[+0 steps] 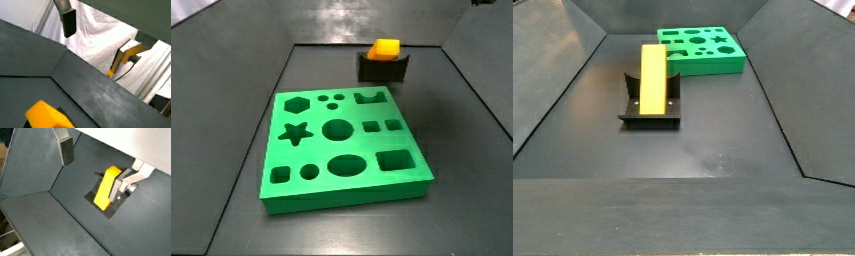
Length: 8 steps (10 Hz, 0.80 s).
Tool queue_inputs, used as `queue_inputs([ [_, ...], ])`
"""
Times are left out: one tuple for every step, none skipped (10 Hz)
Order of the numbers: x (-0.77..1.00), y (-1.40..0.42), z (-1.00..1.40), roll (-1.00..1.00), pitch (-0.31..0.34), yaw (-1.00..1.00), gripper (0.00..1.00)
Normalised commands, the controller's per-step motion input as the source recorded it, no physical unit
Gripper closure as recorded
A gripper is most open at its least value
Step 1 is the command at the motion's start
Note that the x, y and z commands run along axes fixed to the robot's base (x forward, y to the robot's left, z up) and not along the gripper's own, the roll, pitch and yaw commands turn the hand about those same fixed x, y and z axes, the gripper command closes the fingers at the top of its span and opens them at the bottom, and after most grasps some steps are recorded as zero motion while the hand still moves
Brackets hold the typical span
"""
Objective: Pick up the rectangle object. Move up. Place the rectangle object on the fixture. Regrasp the rectangle object. Move to above the board. Insert the rectangle object.
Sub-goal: Regrasp the rectangle object.
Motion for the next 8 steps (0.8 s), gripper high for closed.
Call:
queue_inputs([
  [0.10,-0.04,-0.01,0.21,0.062,0.25,0.00],
  [0.09,-0.05,-0.01,0.19,0.024,0.23,0.00],
  [0.10,-0.05,-0.01,0.18,0.008,0.22,0.00],
  [0.04,0.04,-1.00,0.17,-0.070,0.14,0.00],
  [0.04,0.04,-1.00,0.17,-0.076,0.11,0.00],
  [0.05,0.04,-1.00,0.14,-0.106,0.07,0.00],
  [0.05,0.04,-1.00,0.11,-0.117,0.05,0.00],
  [0.06,0.03,-1.00,0.08,-0.123,0.01,0.00],
])
